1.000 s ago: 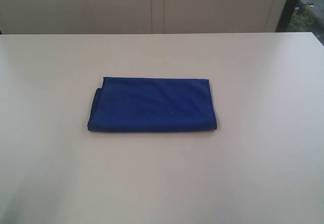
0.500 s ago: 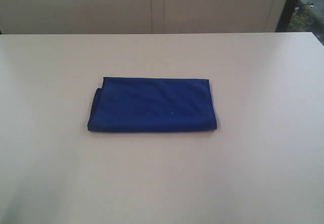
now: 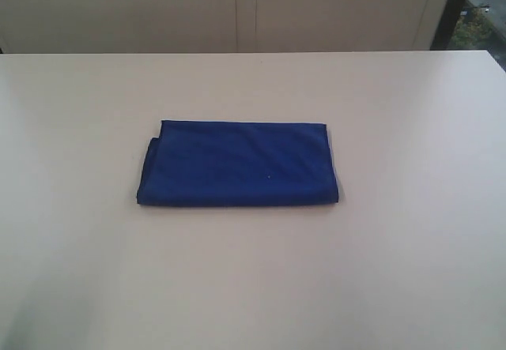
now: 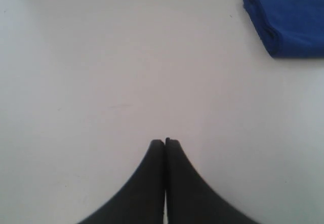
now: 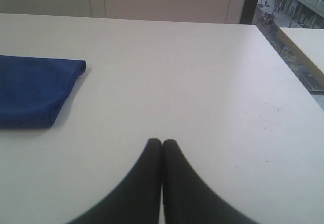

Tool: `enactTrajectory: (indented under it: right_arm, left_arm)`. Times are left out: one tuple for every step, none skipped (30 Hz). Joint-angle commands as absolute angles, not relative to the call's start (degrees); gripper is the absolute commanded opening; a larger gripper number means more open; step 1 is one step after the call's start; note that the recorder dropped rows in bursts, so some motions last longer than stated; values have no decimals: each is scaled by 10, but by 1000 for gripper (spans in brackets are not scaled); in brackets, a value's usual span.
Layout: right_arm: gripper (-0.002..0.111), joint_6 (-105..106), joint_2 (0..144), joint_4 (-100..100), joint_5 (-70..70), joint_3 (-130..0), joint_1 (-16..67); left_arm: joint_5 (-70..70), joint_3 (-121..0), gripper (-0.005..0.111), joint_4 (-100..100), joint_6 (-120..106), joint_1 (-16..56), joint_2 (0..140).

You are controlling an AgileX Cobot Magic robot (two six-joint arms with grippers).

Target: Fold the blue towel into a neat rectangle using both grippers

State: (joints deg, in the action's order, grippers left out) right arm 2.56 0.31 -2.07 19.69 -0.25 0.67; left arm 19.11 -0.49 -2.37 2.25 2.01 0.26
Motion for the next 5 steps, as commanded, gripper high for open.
enactTrajectory:
  right_arm:
    - [0, 23, 0, -16, 192, 0, 11]
    - [0, 23, 0, -16, 192, 0, 11]
    - [0, 23, 0, -16, 192, 0, 11]
    - [0, 23, 0, -16, 192, 0, 11]
    - [0, 23, 0, -16, 192, 0, 11]
  left_arm:
    - [193, 0, 0, -25, 27, 24, 0]
    - [193, 0, 0, -25, 27, 24, 0]
    - [193, 0, 0, -25, 27, 24, 0]
    - [193, 0, 0, -25, 27, 24, 0]
    - [193, 0, 0, -25, 27, 24, 0]
